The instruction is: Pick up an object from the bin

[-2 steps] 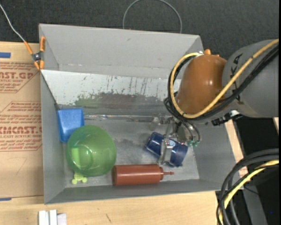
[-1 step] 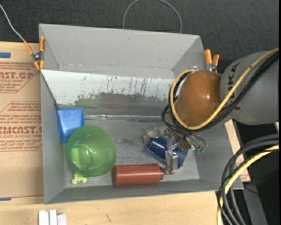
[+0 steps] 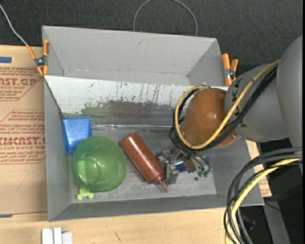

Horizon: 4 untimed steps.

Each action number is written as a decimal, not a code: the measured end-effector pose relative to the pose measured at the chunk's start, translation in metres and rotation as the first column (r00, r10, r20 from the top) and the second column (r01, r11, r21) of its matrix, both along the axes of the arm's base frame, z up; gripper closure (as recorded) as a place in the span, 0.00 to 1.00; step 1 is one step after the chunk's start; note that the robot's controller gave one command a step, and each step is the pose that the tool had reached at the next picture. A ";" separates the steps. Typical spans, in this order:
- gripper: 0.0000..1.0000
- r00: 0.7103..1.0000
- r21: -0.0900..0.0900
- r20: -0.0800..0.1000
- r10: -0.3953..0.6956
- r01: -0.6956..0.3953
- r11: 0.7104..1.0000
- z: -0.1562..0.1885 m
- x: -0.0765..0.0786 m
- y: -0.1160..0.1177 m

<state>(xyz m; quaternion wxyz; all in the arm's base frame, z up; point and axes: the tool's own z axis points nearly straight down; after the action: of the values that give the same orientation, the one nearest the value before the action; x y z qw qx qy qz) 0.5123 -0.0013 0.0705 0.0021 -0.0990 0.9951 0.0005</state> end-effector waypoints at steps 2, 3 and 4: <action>1.00 1.000 0.000 -0.005 0.016 -0.016 1.000 0.087 0.007 -0.006; 0.00 0.997 0.001 0.002 -0.071 0.071 0.997 0.115 0.036 -0.004; 0.00 0.997 0.002 0.002 -0.071 0.071 0.997 0.115 0.036 -0.004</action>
Offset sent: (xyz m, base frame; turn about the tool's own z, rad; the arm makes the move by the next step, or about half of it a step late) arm 0.0129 -0.0104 0.1484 -0.0264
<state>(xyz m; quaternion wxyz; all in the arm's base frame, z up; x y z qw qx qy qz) 0.5484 -0.0050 0.1852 0.0033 -0.0634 0.9980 0.0011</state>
